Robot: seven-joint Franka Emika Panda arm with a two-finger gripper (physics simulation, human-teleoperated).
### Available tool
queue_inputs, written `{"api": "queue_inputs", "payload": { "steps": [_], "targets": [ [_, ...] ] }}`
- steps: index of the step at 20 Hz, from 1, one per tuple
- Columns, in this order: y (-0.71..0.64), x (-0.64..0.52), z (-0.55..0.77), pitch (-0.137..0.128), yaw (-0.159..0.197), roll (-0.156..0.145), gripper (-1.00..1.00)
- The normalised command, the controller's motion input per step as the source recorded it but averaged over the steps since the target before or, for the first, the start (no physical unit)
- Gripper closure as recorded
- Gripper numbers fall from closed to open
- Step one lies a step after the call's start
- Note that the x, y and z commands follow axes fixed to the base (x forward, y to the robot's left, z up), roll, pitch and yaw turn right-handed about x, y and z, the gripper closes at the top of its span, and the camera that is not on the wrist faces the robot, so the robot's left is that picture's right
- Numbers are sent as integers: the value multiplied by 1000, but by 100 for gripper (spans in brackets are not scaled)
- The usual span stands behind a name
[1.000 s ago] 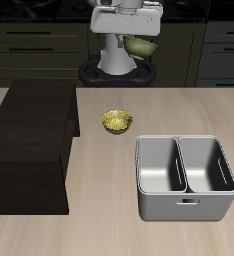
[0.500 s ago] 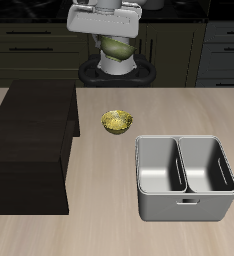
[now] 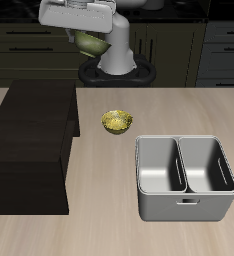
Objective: Place the green bowl on top of the shelf
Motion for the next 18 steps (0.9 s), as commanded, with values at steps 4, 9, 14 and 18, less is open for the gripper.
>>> {"api": "queue_inputs", "payload": {
  "steps": [4,9,14,18],
  "targets": [
    [-479,33,152,-5,26,-37,100],
    [-417,1,65,3,5,-22,100],
    [-414,-38,8,11,-38,38,100],
    [-284,-49,92,-29,35,-22,100]
  ]
}}
